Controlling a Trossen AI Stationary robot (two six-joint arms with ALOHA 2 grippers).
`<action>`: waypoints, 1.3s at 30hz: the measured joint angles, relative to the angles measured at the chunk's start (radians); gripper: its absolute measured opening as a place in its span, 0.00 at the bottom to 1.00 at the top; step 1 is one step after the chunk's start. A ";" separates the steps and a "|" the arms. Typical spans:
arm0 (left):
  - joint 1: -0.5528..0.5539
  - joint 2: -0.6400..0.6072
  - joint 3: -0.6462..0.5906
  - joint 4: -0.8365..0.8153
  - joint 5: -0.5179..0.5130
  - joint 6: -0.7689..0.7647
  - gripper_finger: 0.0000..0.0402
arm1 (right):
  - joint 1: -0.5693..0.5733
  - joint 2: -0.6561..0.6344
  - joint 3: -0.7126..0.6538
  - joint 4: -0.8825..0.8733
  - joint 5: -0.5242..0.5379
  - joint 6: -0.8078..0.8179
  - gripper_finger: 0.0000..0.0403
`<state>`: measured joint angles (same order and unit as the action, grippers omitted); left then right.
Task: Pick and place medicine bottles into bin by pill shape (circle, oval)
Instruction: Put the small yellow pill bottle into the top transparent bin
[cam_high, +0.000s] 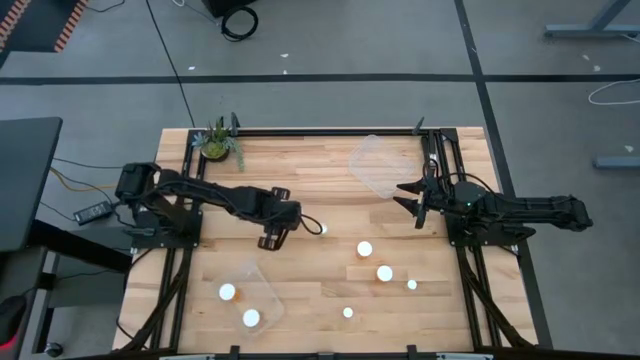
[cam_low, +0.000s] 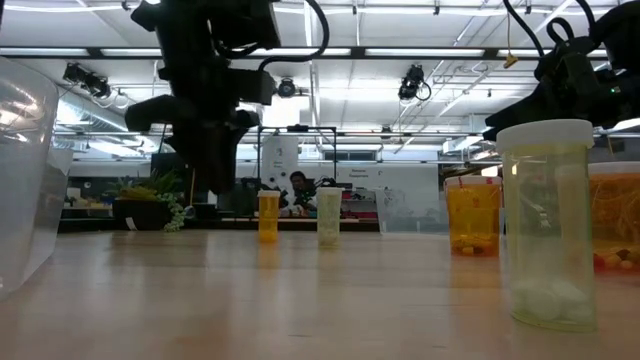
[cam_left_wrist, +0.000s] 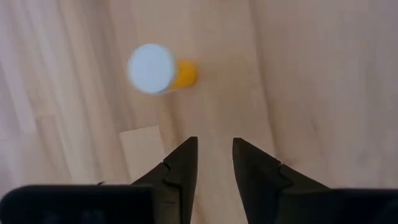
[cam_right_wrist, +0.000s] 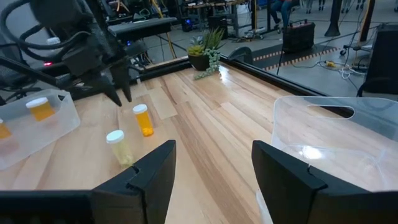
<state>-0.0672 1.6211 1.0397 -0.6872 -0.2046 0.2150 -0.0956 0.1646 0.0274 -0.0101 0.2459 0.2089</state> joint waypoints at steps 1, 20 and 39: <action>-0.004 0.000 0.000 0.001 0.005 -0.001 0.27 | 0.000 0.000 0.000 0.000 0.000 0.009 0.54; -0.043 -0.295 -0.346 0.304 0.000 -0.132 0.26 | 0.000 0.040 -0.001 0.122 -0.025 0.157 0.54; -0.067 -0.563 -0.490 0.389 -0.012 -0.153 0.26 | 0.001 0.403 0.020 0.424 -0.072 0.158 0.54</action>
<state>-0.1339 1.0584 0.5502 -0.2982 -0.2161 0.0620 -0.0948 0.5677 0.0473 0.4137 0.1743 0.3672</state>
